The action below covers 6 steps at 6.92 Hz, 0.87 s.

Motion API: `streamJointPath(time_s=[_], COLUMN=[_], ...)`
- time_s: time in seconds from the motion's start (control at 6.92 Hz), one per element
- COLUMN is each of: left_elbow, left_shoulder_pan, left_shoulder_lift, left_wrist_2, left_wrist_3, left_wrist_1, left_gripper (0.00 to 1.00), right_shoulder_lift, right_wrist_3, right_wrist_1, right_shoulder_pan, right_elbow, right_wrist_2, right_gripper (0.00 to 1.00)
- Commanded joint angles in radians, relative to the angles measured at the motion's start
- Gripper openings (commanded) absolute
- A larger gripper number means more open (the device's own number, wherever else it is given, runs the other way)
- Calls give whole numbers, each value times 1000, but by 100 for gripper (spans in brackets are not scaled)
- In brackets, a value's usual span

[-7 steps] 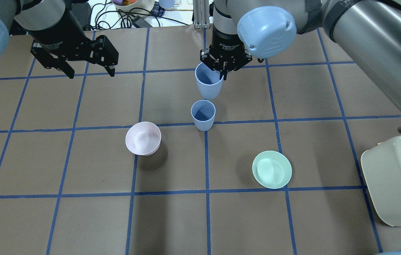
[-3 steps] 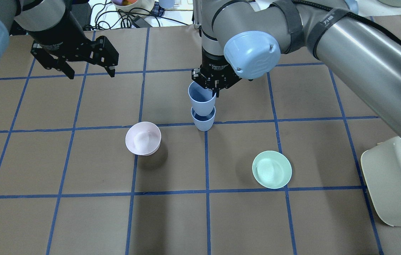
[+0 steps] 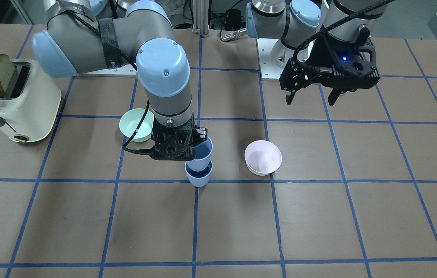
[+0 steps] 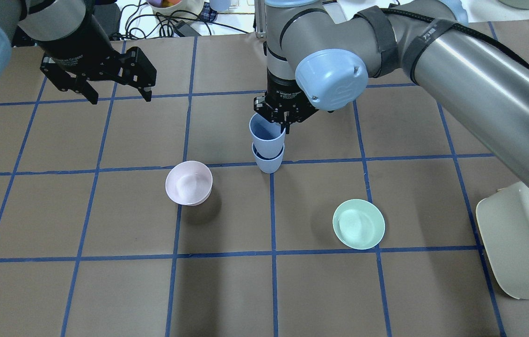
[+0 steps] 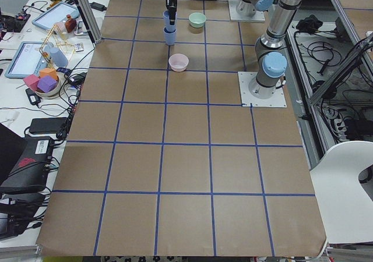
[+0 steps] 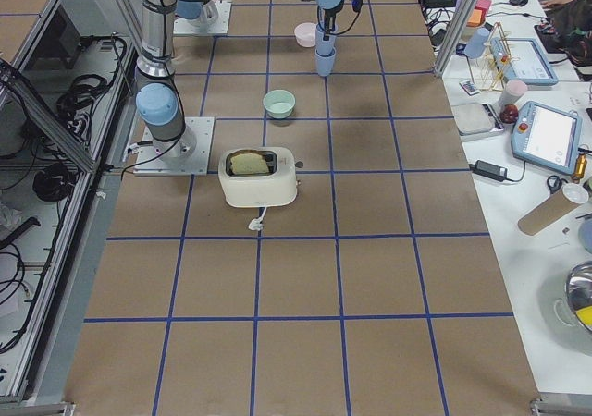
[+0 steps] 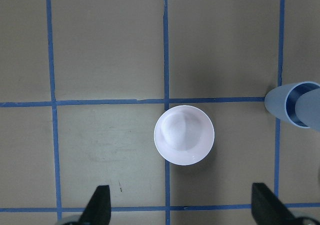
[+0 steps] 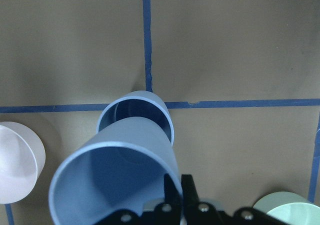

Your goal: Stack blue cups with both arms

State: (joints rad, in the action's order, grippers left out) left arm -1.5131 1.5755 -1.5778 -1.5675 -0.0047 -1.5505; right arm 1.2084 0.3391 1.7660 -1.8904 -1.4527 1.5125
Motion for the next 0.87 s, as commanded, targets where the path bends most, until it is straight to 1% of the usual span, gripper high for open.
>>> streamJointPath(time_s=[0.0, 0.14, 0.29, 0.43, 0.58, 0.72], left_elbow=[-1, -1, -1, -1, 1, 1], left_shoulder_pan=[-2, 0, 0, 0, 1, 0], left_shoulder_lift=[-1, 1, -1, 1, -1, -1], left_wrist_2=[-2, -3, -5, -5, -5, -5], left_wrist_3=[0, 0, 0, 0, 0, 0], left_wrist_1=[0, 0, 1, 0, 1, 1], left_gripper=[100, 100, 100, 100, 100, 100], right_shoulder_lift=[-9, -7, 0, 3, 25, 81], right_wrist_3=[3, 1, -12, -49, -228, -384], right_wrist_1=[26, 58, 58, 5, -22, -75], right_shoulder_pan=[11, 14, 51, 118, 182, 233], right_elbow=[-6, 8, 43, 78, 74, 62], right_wrist_2=[-1, 5, 6, 9, 20, 37], right_gripper=[78, 93, 100, 100, 100, 100])
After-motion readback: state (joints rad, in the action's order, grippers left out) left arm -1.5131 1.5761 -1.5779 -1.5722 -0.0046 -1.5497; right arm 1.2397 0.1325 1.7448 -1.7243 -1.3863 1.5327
